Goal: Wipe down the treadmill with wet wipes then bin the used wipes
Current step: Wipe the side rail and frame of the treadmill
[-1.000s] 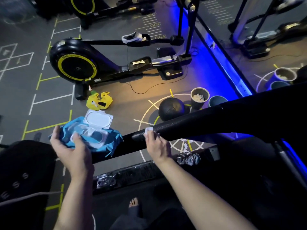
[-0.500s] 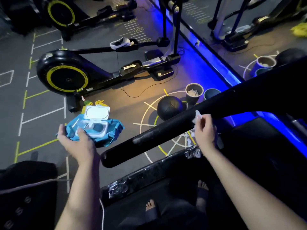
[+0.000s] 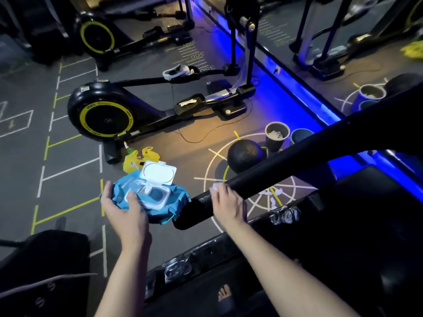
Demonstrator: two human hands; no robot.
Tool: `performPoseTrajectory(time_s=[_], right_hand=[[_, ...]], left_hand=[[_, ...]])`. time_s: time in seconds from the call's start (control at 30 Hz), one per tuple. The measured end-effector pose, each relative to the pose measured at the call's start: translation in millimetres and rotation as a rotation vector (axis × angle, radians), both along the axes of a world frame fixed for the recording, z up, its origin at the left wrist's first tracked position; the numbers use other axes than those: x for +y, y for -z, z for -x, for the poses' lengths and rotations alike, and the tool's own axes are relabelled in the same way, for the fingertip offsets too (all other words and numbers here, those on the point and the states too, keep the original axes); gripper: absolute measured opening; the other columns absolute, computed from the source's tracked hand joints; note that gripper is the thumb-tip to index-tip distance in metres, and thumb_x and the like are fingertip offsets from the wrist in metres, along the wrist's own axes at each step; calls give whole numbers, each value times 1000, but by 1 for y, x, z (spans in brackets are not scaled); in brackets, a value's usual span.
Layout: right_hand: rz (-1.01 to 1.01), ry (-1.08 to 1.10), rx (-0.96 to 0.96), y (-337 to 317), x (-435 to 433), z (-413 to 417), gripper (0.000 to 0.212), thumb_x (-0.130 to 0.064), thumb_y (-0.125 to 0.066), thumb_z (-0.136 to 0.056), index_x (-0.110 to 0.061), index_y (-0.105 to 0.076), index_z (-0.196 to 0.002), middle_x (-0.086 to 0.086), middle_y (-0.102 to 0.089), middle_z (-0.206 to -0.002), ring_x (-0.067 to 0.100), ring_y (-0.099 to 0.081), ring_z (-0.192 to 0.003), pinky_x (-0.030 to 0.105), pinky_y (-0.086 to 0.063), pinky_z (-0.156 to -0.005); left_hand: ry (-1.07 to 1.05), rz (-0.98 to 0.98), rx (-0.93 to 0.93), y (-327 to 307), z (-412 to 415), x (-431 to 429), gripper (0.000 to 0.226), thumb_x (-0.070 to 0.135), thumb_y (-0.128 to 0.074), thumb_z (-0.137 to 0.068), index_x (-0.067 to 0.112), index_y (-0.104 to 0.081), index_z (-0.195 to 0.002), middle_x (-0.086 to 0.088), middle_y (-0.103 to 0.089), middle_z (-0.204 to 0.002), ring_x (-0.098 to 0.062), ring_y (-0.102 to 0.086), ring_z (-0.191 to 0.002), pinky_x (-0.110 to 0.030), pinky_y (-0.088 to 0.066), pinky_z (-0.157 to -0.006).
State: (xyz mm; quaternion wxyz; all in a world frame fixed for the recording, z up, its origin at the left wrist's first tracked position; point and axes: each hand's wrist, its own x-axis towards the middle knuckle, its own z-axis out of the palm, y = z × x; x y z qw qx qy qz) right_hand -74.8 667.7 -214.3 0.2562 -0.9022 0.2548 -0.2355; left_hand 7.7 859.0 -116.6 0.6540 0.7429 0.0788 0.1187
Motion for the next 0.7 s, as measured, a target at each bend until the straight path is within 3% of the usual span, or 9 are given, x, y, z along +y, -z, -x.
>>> performPoseTrajectory(time_s=[0.1, 0.17, 0.2, 0.3, 0.4, 0.43, 0.53, 0.6, 0.7], right_hand=[[-36, -133, 71, -11, 21, 3, 11, -26, -57, -94, -16, -61, -95, 4, -70, -89, 29, -67, -83, 34, -48, -66], [-227, -223, 168, -20, 11, 9, 10, -21, -57, -96, -18, -60, -105, 8, -70, -101, 31, -64, -96, 37, -45, -78], [-367, -230, 177, -24, 0, 15, 7, -26, -55, -98, -21, -57, -103, 9, -70, -96, 31, -64, -93, 38, -44, -75], [-469, 28, -84, -46, -45, 30, 25, -45, -51, -95, -22, -52, -85, 3, -61, -79, 24, -56, -77, 35, -40, -65], [-359, 270, -389, -63, -92, 45, 20, -38, -52, -96, -19, -58, -92, -5, -61, -91, 2, -59, -83, 28, -40, -74], [-337, 302, -403, -68, -102, 48, 17, -35, -53, -99, -20, -62, -100, -3, -67, -101, 7, -64, -92, 29, -45, -78], [-300, 278, -211, -43, -114, 47, 27, -35, -51, -104, -21, -63, -124, 6, -67, -128, 31, -62, -112, 32, -46, -82], [-261, 146, -50, -17, -103, 39, 48, -48, -39, -104, -19, -58, -137, 8, -56, -145, 36, -53, -131, 39, -45, -98], [-174, 113, -16, 13, -86, 24, 56, -49, -28, -107, -15, -51, -146, 13, -44, -155, 37, -33, -146, 44, -27, -119]], left_hand=[[-18, 122, 88, -8, -2, -13, 54, 9, -55, -106, 20, -39, -156, 1, -48, -152, -8, -56, -129, -7, -49, -91], [-15, 239, 169, -12, -4, -23, 54, 9, -55, -107, 20, -38, -157, 1, -51, -146, -1, -61, -112, -5, -51, -75], [-6, 263, 187, -13, -3, -27, 53, 9, -55, -108, 19, -39, -157, 2, -52, -143, 3, -61, -106, -6, -51, -72], [33, 225, 182, -14, 4, -36, 51, 10, -56, -107, 23, -42, -154, 6, -54, -139, 7, -60, -107, -11, -52, -80], [58, 197, 187, -11, 7, -37, 52, 10, -57, -107, 24, -43, -155, 8, -53, -140, -1, -61, -115, -21, -52, -97], [61, 199, 191, -10, 8, -36, 52, 9, -57, -107, 24, -43, -155, 8, -54, -141, -4, -61, -117, -24, -52, -99], [65, 182, 172, -8, 9, -29, 53, 9, -58, -107, 25, -43, -155, 7, -53, -143, -4, -61, -117, -20, -51, -95], [54, 160, 150, -6, 9, -22, 52, 8, -57, -107, 24, -43, -155, 8, -52, -143, -6, -59, -121, -23, -50, -100], [68, 146, 136, -4, 9, -11, 52, 9, -57, -107, 25, -43, -155, 11, -53, -142, -7, -59, -125, -30, -49, -106]])
